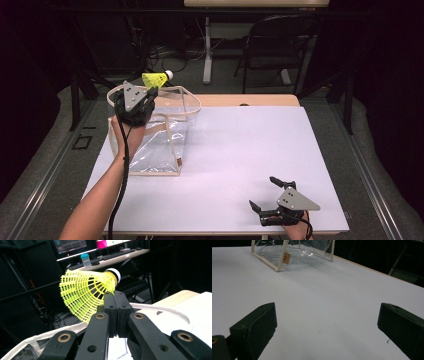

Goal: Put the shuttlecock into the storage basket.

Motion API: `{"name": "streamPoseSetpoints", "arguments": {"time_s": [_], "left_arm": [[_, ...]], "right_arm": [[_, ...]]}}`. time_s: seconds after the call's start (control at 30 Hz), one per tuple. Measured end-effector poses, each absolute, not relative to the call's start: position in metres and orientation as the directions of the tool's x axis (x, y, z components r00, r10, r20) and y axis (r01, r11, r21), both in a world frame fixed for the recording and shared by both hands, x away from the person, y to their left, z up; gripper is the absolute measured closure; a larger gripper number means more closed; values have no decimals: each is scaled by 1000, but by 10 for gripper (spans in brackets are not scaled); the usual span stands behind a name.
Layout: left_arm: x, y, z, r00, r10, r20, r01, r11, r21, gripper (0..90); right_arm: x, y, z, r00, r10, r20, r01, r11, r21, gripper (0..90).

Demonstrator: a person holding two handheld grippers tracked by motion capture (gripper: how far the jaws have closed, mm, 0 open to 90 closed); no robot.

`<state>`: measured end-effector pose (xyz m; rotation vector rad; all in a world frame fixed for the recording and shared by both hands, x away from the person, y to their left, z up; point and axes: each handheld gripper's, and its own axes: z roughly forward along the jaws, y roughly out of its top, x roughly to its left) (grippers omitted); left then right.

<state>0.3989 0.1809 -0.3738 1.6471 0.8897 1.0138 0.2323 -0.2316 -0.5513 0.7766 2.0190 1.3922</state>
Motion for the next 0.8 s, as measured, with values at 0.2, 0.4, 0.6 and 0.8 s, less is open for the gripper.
{"name": "streamPoseSetpoints", "arguments": {"time_s": [0.2,0.4,0.6,0.8], "left_arm": [[398,187,-374,386,900,203,85,-254,963,896],[397,191,-376,383,900,206,95,-260,961,895],[397,194,-378,380,902,207,104,-264,959,895],[395,198,-380,381,903,201,107,-259,960,895]], "right_arm": [[232,-232,-551,-676,727,-121,147,294,944,20],[232,-232,-551,-676,726,-122,146,295,944,20],[232,-232,-551,-675,727,-122,147,294,944,20],[232,-232,-551,-675,728,-122,147,294,945,20]]}}
